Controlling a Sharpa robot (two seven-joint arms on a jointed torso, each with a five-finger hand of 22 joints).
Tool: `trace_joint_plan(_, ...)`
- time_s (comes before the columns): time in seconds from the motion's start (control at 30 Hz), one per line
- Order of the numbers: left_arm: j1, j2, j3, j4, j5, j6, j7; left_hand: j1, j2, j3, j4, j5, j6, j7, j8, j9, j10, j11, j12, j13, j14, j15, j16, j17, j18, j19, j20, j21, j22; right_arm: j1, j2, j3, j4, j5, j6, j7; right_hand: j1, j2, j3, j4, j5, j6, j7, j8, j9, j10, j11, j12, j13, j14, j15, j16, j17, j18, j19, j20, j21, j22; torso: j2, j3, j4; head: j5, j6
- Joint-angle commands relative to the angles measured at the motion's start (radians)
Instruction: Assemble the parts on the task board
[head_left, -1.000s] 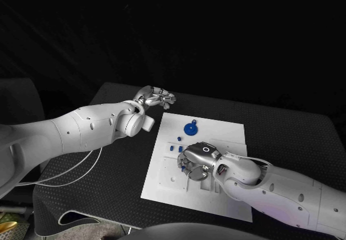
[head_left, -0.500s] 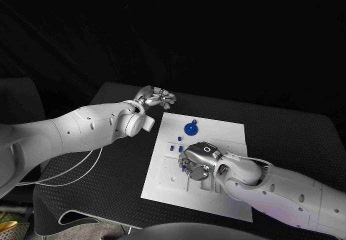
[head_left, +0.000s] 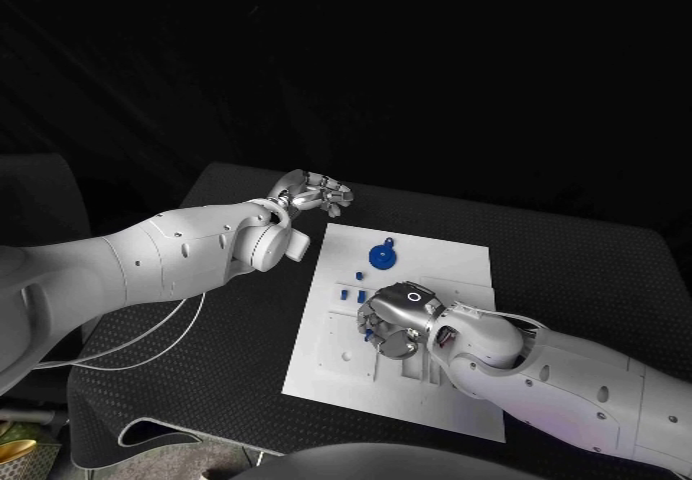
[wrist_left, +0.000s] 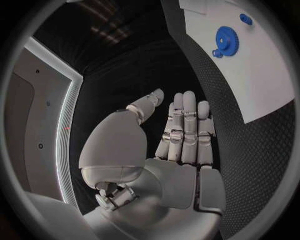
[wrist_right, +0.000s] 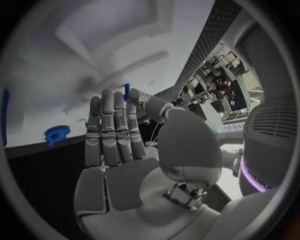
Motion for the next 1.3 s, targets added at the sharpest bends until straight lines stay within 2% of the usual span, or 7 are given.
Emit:
trace_joint_plan(0.03,0.001,0.001,0.001,0.003,0.005,0.015,0.005,-0.008,0.000,0.000,-0.001,0.005,-0.006,-0.002,-0.005,-0.002,-0.004,0.001,-0.002,-0.002,0.000,0.008,-0.004,0.002,0.007,0.003,0.000,-0.007,0.002,-0.003,0.003,-0.006,-0.005,-0.020,0.049,-0.004,-0.007,-0.001,-0.003,-0.003,0.003,0.005,0.000,0.002,0.001,0.006,0.004,-0.004,0.001,0.009,0.000,-0.004,0.001,0.006,0.006,0.001,0.005,0.022,0.000,-0.0002,0.0002,0.000,-0.001)
trace_joint_plan(0.33,0.001,0.002,0.001,0.003,0.005,0.022,0.003,-0.008,-0.001,0.000,-0.001,0.005,-0.006,-0.002,-0.005,-0.002,-0.005,0.001,-0.002,-0.002,0.000,0.008,-0.005,0.002,0.007,0.003,0.000,-0.007,0.002,-0.003,0.015,-0.040,-0.012,-0.019,0.072,-0.004,-0.009,0.001,-0.005,-0.005,0.006,0.004,0.000,0.002,0.002,0.006,0.004,-0.005,0.002,0.009,0.000,-0.005,0.002,0.006,0.005,0.001,0.005,0.022,0.001,0.0001,0.0010,0.000,-0.006)
trace_joint_plan(0.83,0.001,0.001,0.001,0.004,0.005,0.029,-0.004,-0.010,-0.001,-0.001,0.001,0.003,-0.009,-0.001,-0.005,-0.002,-0.007,0.002,-0.003,-0.002,-0.001,0.009,-0.008,0.004,0.007,0.003,0.001,-0.009,0.002,-0.003,0.015,-0.041,-0.020,-0.010,0.040,-0.018,-0.011,0.001,-0.004,-0.005,0.003,-0.009,0.006,-0.006,0.002,-0.007,0.010,-0.015,0.001,0.002,0.004,-0.016,0.003,0.006,-0.003,0.004,0.001,0.021,0.000,0.0003,-0.0001,0.001,-0.004)
trace_joint_plan(0.97,0.001,0.000,0.001,0.003,0.005,0.030,-0.005,-0.011,-0.002,-0.001,0.002,0.002,-0.011,0.000,-0.006,-0.003,-0.008,0.003,-0.003,-0.003,-0.002,0.010,-0.010,0.005,0.007,0.003,0.001,-0.010,0.003,-0.002,0.008,-0.041,-0.021,0.022,0.002,-0.013,-0.025,-0.026,-0.019,-0.002,0.020,-0.054,0.025,-0.032,-0.005,-0.056,0.033,-0.037,-0.013,-0.015,0.013,-0.032,0.003,0.003,-0.021,0.008,-0.002,0.024,0.000,0.0002,-0.0006,0.000,-0.002)
trace_joint_plan(1.1,0.001,0.000,0.001,0.003,0.005,0.032,-0.007,-0.012,-0.003,-0.001,0.003,0.001,-0.014,0.001,-0.007,-0.004,-0.010,0.003,-0.004,-0.003,-0.004,0.011,-0.013,0.006,0.007,0.003,0.001,-0.011,0.003,-0.002,-0.002,-0.041,-0.015,0.038,-0.050,-0.016,-0.052,-0.076,-0.102,-0.007,0.067,-0.145,0.064,-0.077,-0.024,-0.188,0.082,-0.041,-0.061,-0.056,0.033,-0.063,-0.003,-0.008,-0.073,0.015,-0.016,0.025,-0.001,-0.0003,-0.0011,-0.004,0.001)
trace_joint_plan(1.2,0.001,-0.001,0.001,0.002,0.005,0.032,-0.007,-0.013,-0.004,-0.002,0.003,0.001,-0.015,0.002,-0.008,-0.004,-0.011,0.004,-0.004,-0.004,-0.005,0.011,-0.014,0.006,0.007,0.003,0.002,-0.011,0.003,0.001,-0.013,-0.041,-0.006,0.038,-0.071,-0.022,-0.075,-0.105,-0.144,-0.011,0.068,-0.163,0.071,-0.085,-0.028,-0.246,0.105,-0.046,-0.080,-0.074,0.044,-0.074,-0.006,-0.014,-0.092,0.018,-0.023,0.025,0.000,0.0004,0.0002,-0.007,0.005)
trace_joint_plan(1.3,0.001,-0.001,0.001,0.000,0.006,0.032,-0.007,-0.013,-0.004,-0.001,0.004,0.001,-0.016,0.002,-0.008,-0.004,-0.012,0.004,-0.005,-0.004,-0.005,0.011,-0.015,0.006,0.008,0.003,0.002,-0.012,0.004,0.009,-0.024,-0.041,0.006,0.035,-0.083,-0.029,-0.071,-0.107,-0.185,-0.008,0.090,-0.174,0.071,-0.085,-0.028,-0.281,0.115,-0.039,-0.100,-0.083,0.053,-0.082,-0.007,-0.016,-0.108,0.019,-0.024,0.025,-0.001,0.0009,0.0000,-0.008,0.007)
